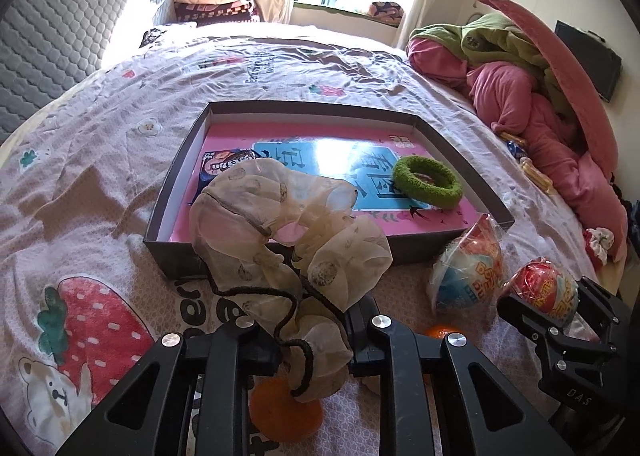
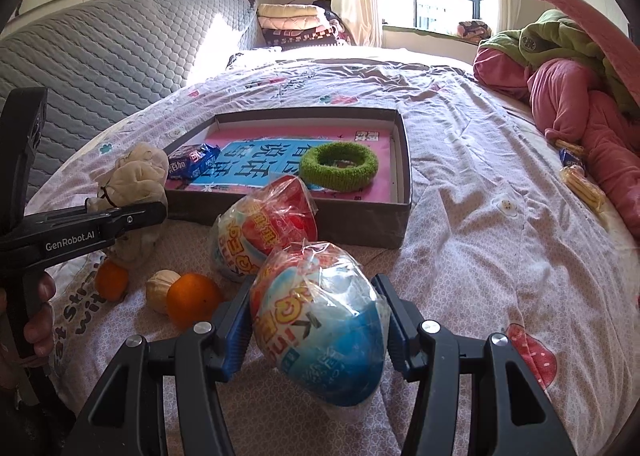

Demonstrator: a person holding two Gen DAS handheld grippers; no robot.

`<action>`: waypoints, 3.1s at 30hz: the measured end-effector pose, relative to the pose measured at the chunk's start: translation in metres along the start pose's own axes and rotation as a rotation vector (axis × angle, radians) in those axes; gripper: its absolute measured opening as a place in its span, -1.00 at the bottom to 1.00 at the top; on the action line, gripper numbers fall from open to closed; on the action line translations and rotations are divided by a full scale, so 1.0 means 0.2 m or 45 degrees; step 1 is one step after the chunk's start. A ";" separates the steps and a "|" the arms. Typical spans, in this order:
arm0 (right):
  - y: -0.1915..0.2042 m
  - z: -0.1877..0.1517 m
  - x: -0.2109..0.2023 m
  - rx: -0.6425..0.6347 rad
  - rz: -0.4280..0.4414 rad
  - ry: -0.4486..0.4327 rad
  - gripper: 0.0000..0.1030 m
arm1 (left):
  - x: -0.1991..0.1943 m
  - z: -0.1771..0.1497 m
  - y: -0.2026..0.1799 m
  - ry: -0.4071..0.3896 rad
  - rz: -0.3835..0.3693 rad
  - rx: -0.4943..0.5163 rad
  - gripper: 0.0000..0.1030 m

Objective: Organize objects
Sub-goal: 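Carry the mesh bag with the left and the Kinder egg with the right over the box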

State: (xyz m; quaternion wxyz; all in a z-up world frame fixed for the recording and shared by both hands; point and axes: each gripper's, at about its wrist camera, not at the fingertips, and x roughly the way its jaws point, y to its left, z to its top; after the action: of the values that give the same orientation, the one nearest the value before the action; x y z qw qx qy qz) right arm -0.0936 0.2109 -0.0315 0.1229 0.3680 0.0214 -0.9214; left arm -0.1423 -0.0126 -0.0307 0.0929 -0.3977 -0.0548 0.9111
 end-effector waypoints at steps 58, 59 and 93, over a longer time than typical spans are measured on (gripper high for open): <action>0.11 0.15 -0.31 -0.117 0.035 -0.334 0.10 | -0.35 0.02 -0.23 -0.165 0.134 0.092 -0.57; 0.11 0.15 -0.31 -0.122 0.037 -0.336 0.10 | -0.34 0.02 -0.23 -0.168 0.135 0.096 -0.57; 0.13 0.37 -0.21 -0.193 0.030 -0.405 0.10 | -0.37 0.26 -0.12 -0.256 0.175 0.053 -0.57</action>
State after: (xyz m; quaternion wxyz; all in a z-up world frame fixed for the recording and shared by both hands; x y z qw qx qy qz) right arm -0.1074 0.1852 0.0516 0.1629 0.2076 0.0666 -0.9622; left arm -0.1282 -0.0057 0.0612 0.0327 -0.3052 -0.0176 0.9516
